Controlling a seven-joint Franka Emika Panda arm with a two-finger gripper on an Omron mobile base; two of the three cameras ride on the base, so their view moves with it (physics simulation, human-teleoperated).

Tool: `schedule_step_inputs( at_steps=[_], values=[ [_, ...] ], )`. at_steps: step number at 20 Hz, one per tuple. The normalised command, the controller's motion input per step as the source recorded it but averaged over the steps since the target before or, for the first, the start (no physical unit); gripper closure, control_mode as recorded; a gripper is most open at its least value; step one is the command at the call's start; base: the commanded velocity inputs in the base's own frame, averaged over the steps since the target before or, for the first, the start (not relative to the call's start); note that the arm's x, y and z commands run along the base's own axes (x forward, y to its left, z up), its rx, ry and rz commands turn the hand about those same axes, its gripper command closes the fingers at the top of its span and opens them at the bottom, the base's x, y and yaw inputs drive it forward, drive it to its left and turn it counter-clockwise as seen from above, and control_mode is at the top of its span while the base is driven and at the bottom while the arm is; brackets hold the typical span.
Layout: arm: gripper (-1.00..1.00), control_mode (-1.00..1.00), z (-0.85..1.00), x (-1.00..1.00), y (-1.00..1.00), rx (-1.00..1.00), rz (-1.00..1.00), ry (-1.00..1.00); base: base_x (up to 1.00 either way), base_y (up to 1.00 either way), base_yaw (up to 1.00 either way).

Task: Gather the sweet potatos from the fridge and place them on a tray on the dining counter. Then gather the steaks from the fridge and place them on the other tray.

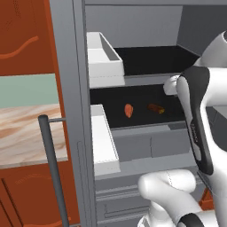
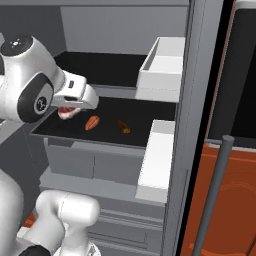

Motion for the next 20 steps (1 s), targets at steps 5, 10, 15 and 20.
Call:
schedule_step_inputs(
  at_steps=[5,10,15,20],
  values=[
    [1.00,-1.00,-0.01,-0.92,0.07,-0.01,0.02,0.06,0.00,0.00,0.00],
    [1.00,-1.00,-0.04,-0.60,0.35,-0.05,0.00,0.01,0.00,0.00,0.00],
    [1.00,-1.00,-0.09,-0.43,0.23,-0.01,0.00,-0.01,0.00,0.00,0.00],
    [1.00,-1.00,-0.04,-0.27,0.02,0.03,-0.01,0.00,0.00,0.00,0.00]
  ],
)
